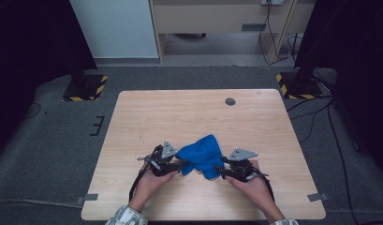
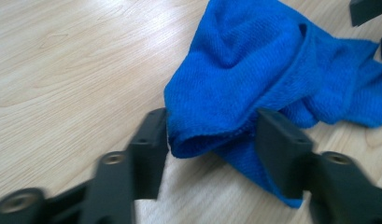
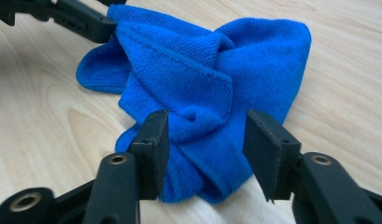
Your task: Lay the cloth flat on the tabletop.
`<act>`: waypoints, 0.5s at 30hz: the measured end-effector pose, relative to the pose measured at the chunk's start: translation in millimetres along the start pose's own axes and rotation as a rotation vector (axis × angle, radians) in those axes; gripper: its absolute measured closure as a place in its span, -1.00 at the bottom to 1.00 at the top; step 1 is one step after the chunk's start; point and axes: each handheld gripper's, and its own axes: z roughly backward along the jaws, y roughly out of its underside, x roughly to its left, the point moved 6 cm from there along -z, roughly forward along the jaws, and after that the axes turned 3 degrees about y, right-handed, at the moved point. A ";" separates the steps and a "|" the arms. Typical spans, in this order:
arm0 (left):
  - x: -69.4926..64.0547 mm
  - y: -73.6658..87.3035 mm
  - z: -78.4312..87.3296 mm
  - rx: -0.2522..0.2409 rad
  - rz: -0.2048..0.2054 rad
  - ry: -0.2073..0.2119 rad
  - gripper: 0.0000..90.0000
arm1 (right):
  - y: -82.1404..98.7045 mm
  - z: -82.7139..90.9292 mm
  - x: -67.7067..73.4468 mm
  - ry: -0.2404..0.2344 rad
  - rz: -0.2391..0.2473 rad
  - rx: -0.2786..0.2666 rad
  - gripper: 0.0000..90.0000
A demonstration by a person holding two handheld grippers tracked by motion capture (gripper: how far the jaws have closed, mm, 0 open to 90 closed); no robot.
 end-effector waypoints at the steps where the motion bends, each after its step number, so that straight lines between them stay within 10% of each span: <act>1: 1.1 -1.0 -1.1 -0.004 0.009 -0.001 0.19 | -2.0 -2.4 0.8 -0.001 -0.006 0.000 0.06; 10: 2.0 -12.7 -1.7 -0.087 0.038 0.028 0.71 | -15.1 -27.9 5.7 0.024 0.028 0.022 -0.32; 15: 0.3 -19.1 -3.5 -0.118 0.026 0.040 0.81 | -18.9 -35.9 5.4 0.026 0.039 0.039 0.06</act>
